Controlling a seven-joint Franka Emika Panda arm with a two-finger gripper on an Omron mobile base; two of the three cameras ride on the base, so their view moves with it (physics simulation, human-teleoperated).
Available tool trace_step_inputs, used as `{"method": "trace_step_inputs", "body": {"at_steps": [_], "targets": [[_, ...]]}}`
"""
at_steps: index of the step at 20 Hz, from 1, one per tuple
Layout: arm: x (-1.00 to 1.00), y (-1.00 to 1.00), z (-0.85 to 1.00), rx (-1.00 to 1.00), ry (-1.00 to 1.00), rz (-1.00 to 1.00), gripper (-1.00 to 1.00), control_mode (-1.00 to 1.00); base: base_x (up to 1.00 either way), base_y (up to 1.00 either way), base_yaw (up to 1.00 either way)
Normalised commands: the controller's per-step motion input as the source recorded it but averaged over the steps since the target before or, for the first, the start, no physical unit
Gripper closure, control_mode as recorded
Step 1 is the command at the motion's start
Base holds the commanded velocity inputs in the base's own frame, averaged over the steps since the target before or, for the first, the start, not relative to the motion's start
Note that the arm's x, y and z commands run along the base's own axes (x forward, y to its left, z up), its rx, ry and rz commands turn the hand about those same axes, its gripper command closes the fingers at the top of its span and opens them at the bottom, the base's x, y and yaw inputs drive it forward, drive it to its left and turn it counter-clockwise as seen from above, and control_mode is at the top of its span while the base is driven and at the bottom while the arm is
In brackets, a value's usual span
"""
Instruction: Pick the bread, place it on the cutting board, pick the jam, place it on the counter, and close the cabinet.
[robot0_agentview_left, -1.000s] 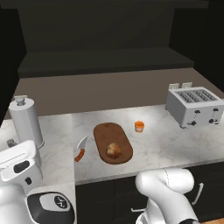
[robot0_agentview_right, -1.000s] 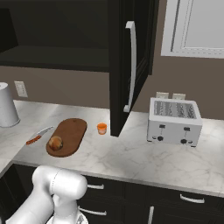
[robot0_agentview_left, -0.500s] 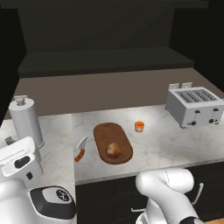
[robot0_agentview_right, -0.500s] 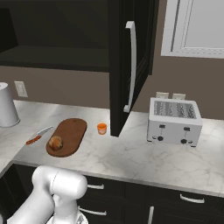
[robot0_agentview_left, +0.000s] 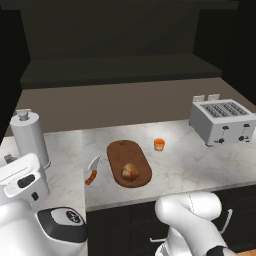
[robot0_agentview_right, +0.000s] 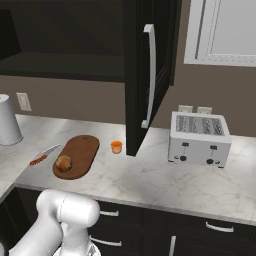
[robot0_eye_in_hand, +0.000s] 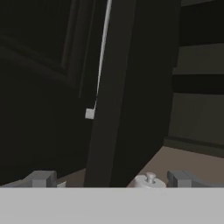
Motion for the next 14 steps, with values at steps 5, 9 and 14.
{"method": "trace_step_inputs", "body": {"at_steps": [5,9,14], "targets": [[0.32,0.01,-0.17,0.0,0.0,0.0,-1.0,-1.0,0.0,0.0,0.0],[0.34,0.0,-0.15,0.0,0.0,0.0,-1.0,-1.0,0.0,0.0,0.0],[0.23,0.02,-0.18,0.0,0.0,0.0,-1.0,-1.0,0.0,0.0,0.0]]}}
